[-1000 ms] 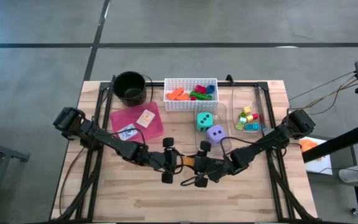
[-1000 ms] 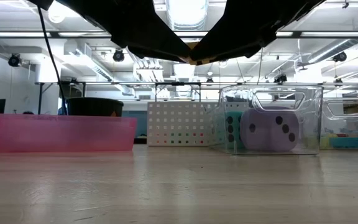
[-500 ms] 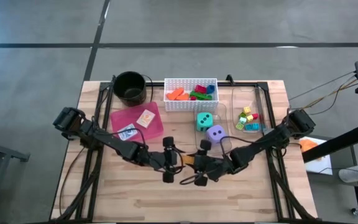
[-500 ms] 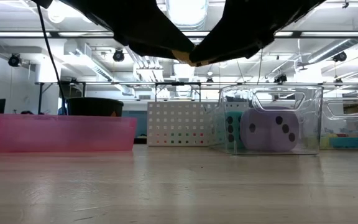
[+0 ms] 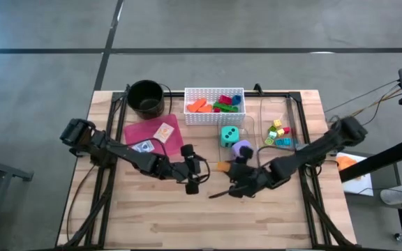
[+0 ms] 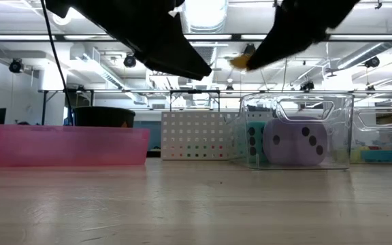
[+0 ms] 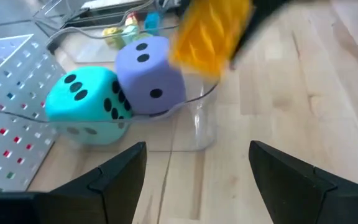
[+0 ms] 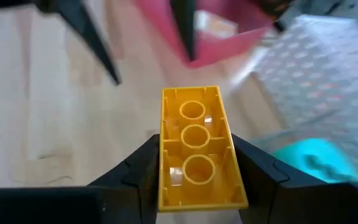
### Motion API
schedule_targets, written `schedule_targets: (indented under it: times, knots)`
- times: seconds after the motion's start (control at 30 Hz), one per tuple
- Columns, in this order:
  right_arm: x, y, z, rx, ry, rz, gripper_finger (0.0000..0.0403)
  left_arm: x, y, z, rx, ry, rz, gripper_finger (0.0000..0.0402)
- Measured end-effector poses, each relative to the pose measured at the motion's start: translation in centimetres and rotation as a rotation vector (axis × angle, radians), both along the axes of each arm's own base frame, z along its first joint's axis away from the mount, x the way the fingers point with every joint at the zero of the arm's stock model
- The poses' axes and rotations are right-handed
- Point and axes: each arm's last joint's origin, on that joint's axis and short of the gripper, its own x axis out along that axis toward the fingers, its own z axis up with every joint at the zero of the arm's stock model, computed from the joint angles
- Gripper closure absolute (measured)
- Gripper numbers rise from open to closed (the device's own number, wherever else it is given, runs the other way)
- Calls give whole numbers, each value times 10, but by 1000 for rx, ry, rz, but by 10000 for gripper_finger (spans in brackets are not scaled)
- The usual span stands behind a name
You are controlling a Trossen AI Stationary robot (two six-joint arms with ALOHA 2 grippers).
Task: Pick & Place Toys
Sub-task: Put the small dark yellow game piece into the right transparent bin
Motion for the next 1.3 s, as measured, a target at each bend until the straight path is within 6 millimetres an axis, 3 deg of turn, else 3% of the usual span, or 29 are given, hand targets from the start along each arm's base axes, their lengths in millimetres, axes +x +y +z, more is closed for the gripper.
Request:
schedule_targets:
  times: [0.23,0.43,0.6,0.87,1.03,1.3]
  knots:
    - [-46,-35,49,-129,-31,-177,261,-1,5,-3,3,31,5,116]
    - [-88,-84,62,-59,-15,-471,242,-2,5,-4,-8,43,5,116]
    - [-106,-120,46,-26,13,-662,239,-2,5,-5,-18,45,12,116]
    - [-130,-168,-2,92,196,-897,238,-2,10,-6,-12,64,26,116]
    - [-133,-188,-23,124,229,-920,237,-2,11,-7,-9,73,26,116]
    - [-127,-214,-24,214,124,-853,236,-2,12,-7,-22,84,10,116]
